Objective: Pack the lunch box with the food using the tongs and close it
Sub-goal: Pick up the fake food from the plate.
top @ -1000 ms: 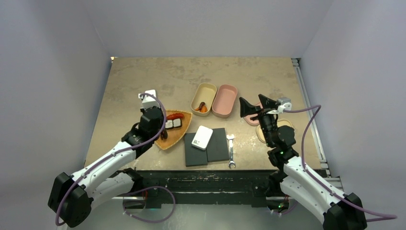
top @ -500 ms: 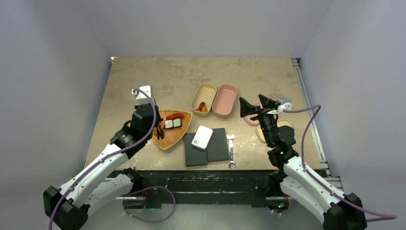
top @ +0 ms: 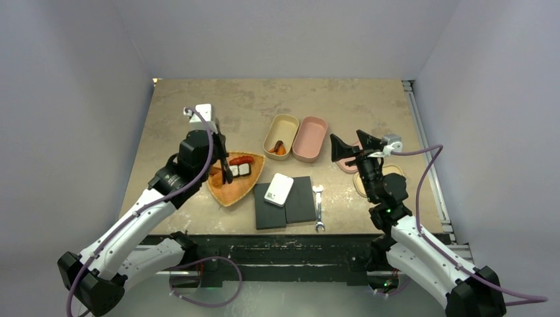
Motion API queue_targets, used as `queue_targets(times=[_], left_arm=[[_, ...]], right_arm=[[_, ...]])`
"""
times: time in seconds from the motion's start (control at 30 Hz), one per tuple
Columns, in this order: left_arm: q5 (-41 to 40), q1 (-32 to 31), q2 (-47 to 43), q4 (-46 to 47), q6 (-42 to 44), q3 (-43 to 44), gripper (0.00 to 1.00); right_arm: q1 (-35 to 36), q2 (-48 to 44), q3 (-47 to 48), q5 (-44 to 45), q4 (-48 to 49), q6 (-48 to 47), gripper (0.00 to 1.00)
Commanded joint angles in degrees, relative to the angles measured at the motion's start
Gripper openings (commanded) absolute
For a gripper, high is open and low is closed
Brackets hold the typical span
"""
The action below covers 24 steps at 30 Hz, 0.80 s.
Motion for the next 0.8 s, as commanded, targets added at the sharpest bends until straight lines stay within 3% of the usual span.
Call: queue_targets(times=[0.0,0.77], left_arm=[[4.1,0.2,3.2,4.3,2.7,5.5,0.00],[17.2,-1.0,35.4,30.9,7.0,24.3,0.00]], right_arm=[[0.0,-0.9,-0.4,-0.4,2.2,-0.6,0.99],[0.1,-0.3,-0.5,0.7,2.4,-1.0,0.99]])
